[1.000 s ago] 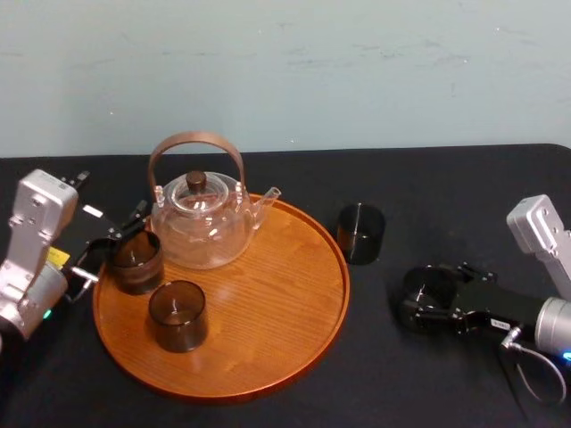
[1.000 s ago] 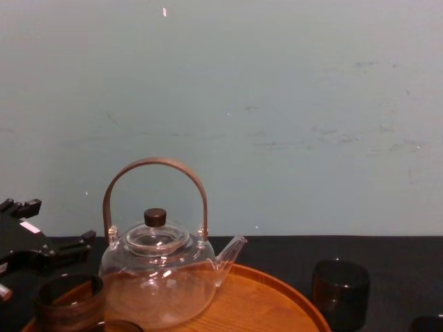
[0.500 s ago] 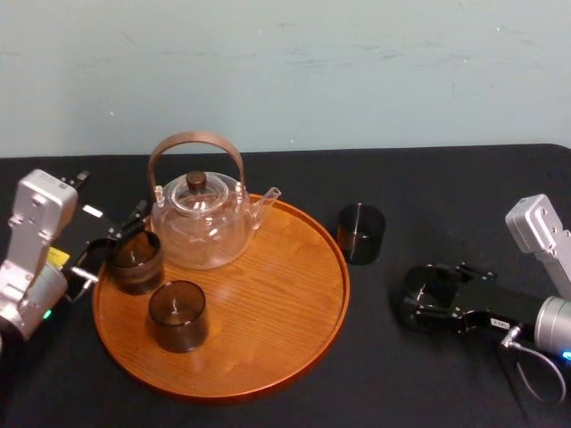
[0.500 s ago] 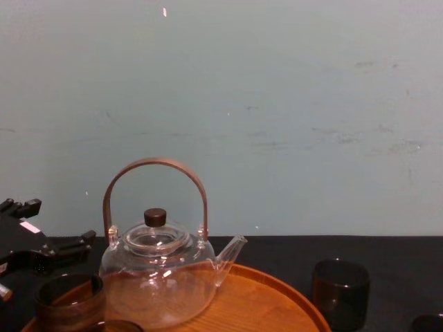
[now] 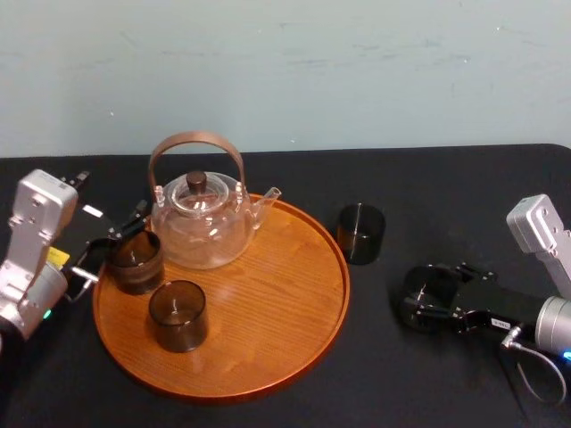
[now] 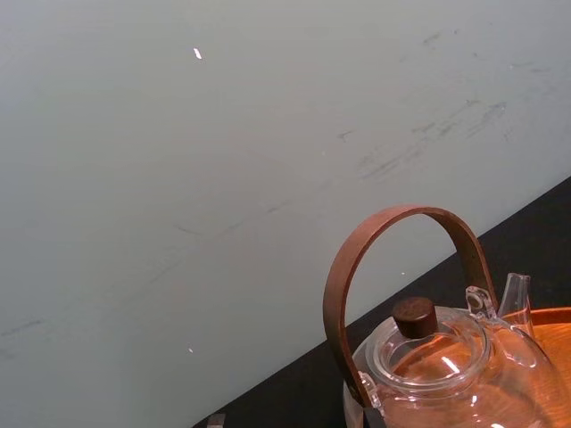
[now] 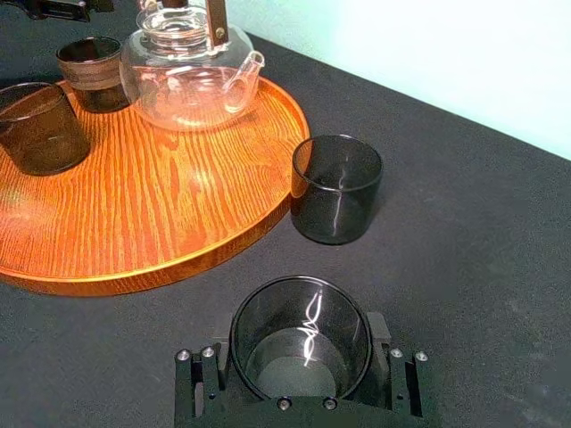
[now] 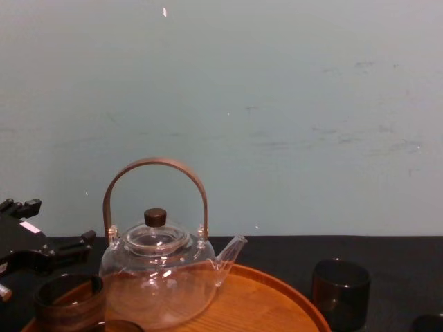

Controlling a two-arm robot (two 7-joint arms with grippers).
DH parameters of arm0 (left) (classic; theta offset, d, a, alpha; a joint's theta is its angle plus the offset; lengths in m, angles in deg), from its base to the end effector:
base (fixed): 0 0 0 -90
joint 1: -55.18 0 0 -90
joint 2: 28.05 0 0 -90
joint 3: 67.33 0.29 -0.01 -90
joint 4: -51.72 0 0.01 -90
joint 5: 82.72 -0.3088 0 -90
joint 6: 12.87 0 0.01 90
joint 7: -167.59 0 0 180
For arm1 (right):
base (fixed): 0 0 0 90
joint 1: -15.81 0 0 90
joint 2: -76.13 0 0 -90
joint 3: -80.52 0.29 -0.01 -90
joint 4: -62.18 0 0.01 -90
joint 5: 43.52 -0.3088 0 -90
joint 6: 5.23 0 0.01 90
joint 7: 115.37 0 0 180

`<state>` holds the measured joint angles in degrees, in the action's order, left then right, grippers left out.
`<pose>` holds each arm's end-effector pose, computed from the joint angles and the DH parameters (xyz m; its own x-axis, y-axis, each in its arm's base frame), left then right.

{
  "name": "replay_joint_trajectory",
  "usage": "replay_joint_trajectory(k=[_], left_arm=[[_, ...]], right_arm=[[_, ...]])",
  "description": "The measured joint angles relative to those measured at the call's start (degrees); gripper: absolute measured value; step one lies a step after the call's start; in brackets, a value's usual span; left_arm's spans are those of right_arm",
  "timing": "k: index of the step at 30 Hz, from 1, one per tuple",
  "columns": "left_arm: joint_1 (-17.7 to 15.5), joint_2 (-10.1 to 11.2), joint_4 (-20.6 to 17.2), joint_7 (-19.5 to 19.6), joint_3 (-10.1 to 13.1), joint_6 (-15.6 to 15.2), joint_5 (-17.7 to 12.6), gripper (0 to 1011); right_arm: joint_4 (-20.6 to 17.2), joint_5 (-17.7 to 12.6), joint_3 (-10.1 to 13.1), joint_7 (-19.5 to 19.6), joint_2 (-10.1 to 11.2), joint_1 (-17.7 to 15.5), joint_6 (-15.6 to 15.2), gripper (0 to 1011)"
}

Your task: Pick up the glass from the table and place it on the tray.

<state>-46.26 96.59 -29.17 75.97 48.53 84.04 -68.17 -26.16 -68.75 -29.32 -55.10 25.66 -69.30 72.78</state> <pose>0.3581 0.0827 -0.3023 0.2922 0.8804 0.3737 -0.9553 0.2872 0.0702 0.3337 -0.1115 -0.2839 0.6949 -0.7184 0.0335 0.6603 0.6189 -0.4254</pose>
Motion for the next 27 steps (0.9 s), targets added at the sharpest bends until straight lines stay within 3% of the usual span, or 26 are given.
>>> replay_joint_trajectory(k=[17, 27], left_arm=[[0.0, 0.0, 0.0, 0.0, 0.0, 0.0, 0.0, 1001], [0.0, 0.0, 0.0, 0.0, 0.0, 0.0, 0.0, 1001]], right_arm=[[-3.0, -1.6, 1.2, -1.0, 1.1, 0.5, 1.6, 903], [-4.6, -1.6, -1.2, -2.5, 0.1, 4.4, 2.3, 903]])
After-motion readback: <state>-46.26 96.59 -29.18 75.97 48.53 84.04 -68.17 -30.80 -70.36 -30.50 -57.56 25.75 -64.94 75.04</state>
